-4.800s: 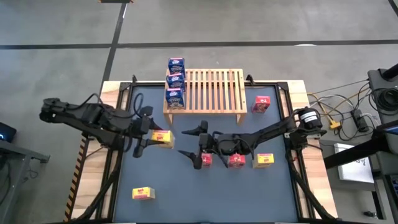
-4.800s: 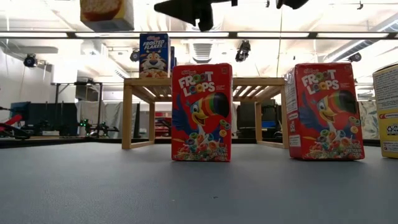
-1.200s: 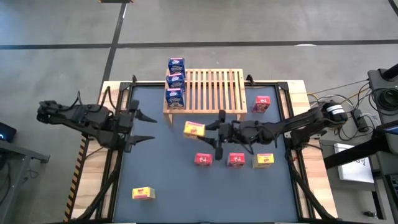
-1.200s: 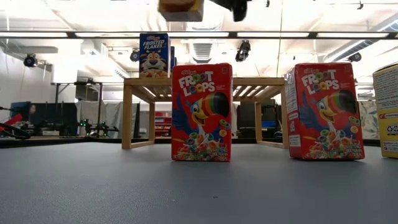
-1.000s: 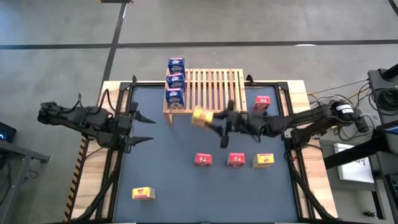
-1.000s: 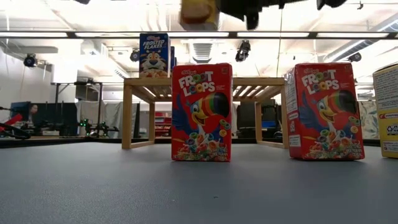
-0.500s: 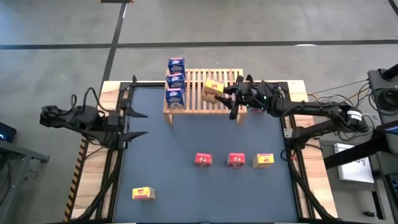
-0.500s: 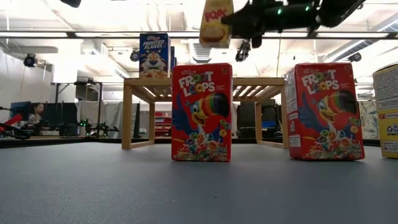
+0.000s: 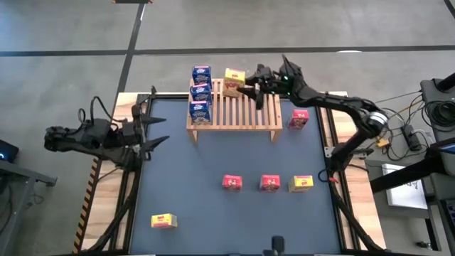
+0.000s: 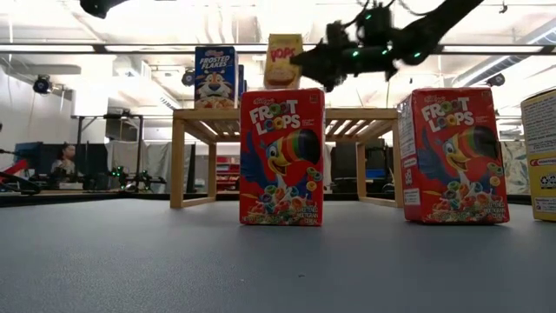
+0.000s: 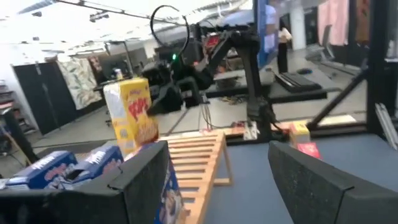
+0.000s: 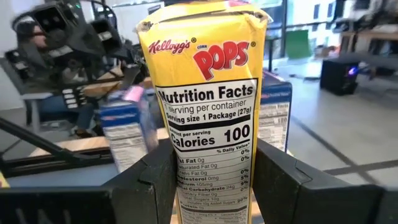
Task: Stack cereal on shelf
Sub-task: Put the top yellow cereal box on the shelf
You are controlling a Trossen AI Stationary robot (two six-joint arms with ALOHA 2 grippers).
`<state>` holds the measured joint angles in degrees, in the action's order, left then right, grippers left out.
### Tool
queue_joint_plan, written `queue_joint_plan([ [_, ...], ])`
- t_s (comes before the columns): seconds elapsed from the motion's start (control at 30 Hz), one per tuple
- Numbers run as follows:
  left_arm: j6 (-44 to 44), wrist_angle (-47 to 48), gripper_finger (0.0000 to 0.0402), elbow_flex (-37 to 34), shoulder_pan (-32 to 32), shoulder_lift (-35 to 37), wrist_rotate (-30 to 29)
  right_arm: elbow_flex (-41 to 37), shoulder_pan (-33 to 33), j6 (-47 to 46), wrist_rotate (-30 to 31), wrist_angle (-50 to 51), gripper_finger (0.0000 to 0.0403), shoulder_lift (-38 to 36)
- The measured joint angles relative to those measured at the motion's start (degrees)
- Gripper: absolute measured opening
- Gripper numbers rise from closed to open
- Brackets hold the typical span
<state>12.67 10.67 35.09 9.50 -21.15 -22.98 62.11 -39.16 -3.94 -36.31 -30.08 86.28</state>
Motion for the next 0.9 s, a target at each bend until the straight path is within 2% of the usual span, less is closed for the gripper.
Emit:
queue_joint_plan([
  [0.17,-2.5,-0.1,0.0252,-0.4,-1.5,-1.8,0.6,7.9,-1.6,0.6,-3.5,5.4,0.0162,7.8],
  [0.33,-3.1,-1.4,0.0236,-1.9,-2.0,-2.4,1.5,12.1,-1.9,4.9,-4.4,9.6,0.0162,11.6],
  [0.57,-6.2,-2.3,0.0226,-3.6,-2.3,-1.2,1.5,12.9,-4.4,8.5,-4.6,12.7,0.0162,11.6],
  [0.73,-7.9,-5.1,0.0226,-4.5,-2.3,-1.4,1.7,12.9,-7.1,7.1,-8.1,12.7,0.0162,11.6],
  [0.9,-7.5,-9.4,0.0226,-4.8,-2.3,-2.3,4.4,12.5,-9.1,7.1,-10.0,13.4,0.0162,12.1],
])
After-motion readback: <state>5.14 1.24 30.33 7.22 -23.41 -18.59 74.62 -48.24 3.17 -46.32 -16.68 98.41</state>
